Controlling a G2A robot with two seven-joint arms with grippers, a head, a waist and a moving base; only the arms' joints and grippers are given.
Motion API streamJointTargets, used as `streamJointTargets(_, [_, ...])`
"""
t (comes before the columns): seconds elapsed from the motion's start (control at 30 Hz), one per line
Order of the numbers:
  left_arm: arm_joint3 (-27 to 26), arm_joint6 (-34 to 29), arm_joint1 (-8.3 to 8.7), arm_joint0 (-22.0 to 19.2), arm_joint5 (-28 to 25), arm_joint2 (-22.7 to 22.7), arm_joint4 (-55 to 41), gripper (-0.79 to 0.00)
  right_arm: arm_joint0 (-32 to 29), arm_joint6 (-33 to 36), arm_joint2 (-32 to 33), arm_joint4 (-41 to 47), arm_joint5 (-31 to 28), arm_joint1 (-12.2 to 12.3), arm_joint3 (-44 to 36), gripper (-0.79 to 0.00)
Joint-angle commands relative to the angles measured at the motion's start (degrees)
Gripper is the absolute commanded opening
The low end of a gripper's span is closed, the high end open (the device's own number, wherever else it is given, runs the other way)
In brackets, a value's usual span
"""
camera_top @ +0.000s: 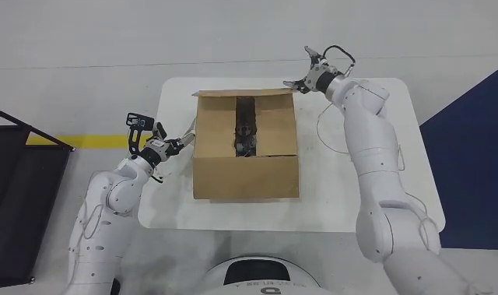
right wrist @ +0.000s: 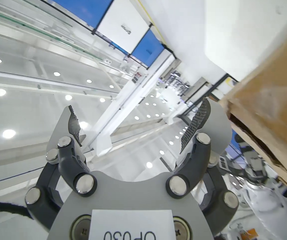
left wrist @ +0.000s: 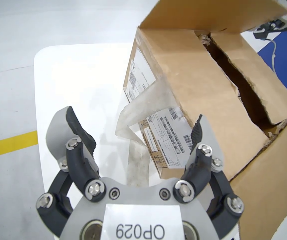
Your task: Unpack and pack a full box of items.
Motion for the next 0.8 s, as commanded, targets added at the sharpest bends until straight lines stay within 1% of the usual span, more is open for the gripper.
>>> streamJointTargets(0.0, [0.0,0.0,0.00,0.0,0.0,0.0,0.0,0.000,-0.3,1.3,-1.2,-3.8,1.5,0.6,-1.1,0.000])
streamJointTargets(0.13, [0.0,0.0,0.00,0.0,0.0,0.0,0.0,0.000,-2.0,4.4,-3.1,-8.2,2.6,1.6,-4.5,0.000])
streamJointTargets(0.27, [0.0,0.3,0.02,0.1,0.1,-0.1,0.1,0.000,-3.6,5.0,-4.4,-10.8,4.0,2.2,-8.4,0.000])
streamJointTargets(0.37, [-0.4,2.5,0.36,1.1,-0.2,-1.8,1.3,0.000,-4.7,4.7,-5.7,-12.0,4.6,2.5,-11.2,0.000])
streamJointTargets(0.43, [-1.0,4.9,0.70,2.1,0.0,-3.7,4.1,0.000,-5.3,3.9,-6.1,-12.1,4.9,2.5,-12.8,0.000])
streamJointTargets(0.5, [-1.6,7.4,1.06,3.2,-1.2,-5.7,5.7,0.000,-5.8,3.1,-6.6,-11.8,5.1,2.6,-14.3,0.000])
streamJointTargets(0.57, [-2.9,10.2,1.56,4.8,-2.3,-7.4,11.5,0.000,-6.3,2.4,-7.0,-11.7,5.5,2.6,-15.5,0.000])
streamJointTargets(0.63, [-4.4,13.9,1.96,6.9,-2.8,-7.9,19.0,0.000,-6.6,1.8,-7.1,-11.4,5.8,2.7,-16.5,0.000])
streamJointTargets(0.73, [-6.7,22.1,2.53,10.3,0.0,-7.1,35.4,0.000,-6.6,0.8,-7.0,-10.6,6.4,2.9,-17.1,0.000])
streamJointTargets(0.77, [-6.6,24.7,2.60,11.3,1.0,-6.4,38.6,0.000,-6.5,0.6,-7.1,-10.2,6.6,2.9,-17.1,0.000])
